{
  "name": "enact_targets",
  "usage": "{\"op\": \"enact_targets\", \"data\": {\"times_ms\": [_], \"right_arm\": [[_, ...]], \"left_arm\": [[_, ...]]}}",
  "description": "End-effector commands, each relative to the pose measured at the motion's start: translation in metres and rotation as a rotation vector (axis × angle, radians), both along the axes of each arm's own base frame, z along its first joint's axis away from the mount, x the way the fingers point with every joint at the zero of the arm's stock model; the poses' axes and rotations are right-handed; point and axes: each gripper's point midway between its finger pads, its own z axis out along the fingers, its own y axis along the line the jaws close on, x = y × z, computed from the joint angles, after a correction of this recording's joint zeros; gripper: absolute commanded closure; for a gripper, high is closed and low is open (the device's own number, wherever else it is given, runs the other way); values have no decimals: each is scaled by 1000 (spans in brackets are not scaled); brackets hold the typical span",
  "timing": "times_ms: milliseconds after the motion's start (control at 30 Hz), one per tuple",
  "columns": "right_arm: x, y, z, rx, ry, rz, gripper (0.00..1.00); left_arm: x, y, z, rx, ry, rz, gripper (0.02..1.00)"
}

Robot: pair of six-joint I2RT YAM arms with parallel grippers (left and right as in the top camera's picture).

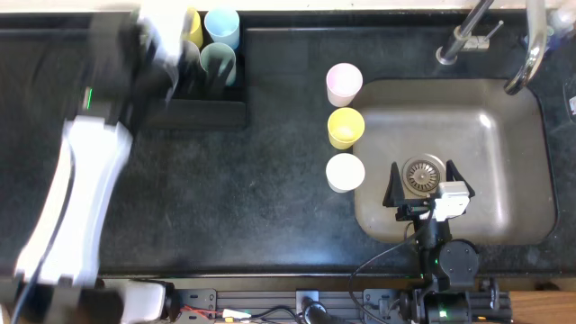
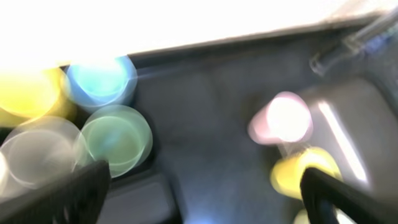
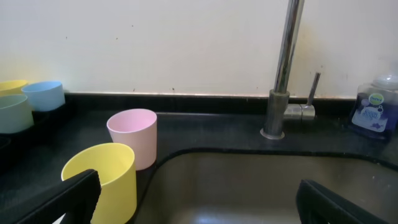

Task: Store Cups

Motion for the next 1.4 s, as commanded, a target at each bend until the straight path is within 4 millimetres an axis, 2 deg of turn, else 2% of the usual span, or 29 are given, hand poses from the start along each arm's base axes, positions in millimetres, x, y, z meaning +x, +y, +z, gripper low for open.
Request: {"op": "enact_targets", "data": {"times_ms": [33, 133, 200, 333, 467, 600, 767, 867, 1033, 1233, 1400], "right_arm": [[0, 0, -4, -3, 1, 1, 3], [0, 0, -4, -3, 1, 2, 3], [0, 0, -4, -3, 1, 2, 3], [0, 0, -4, -3, 1, 2, 3], [0, 0, -4, -3, 1, 1, 3], [0, 0, -4, -3, 1, 1, 5], [0, 0, -4, -3, 1, 1, 3], [0, 0, -4, -3, 1, 2, 5], [0, 0, -4, -3, 1, 1, 5], [0, 0, -4, -3, 1, 1, 3], [0, 0, -4, -3, 1, 2, 3]], "left_arm": [[10, -100, 17, 112, 104, -54, 20], [-5, -135, -7, 206, 187, 9, 20], [-17, -159, -31, 257, 229, 43, 20], [-24, -186, -63, 271, 289, 73, 20], [-19, -186, -99, 264, 387, 161, 20], [-8, -181, -125, 257, 442, 214, 20], [12, -175, -136, 187, 468, 298, 20], [20, -181, -142, 139, 483, 278, 20], [22, -188, -160, 125, 518, 268, 23], [20, -187, -165, 132, 536, 277, 20], [20, -186, -178, 143, 559, 278, 20]]}}
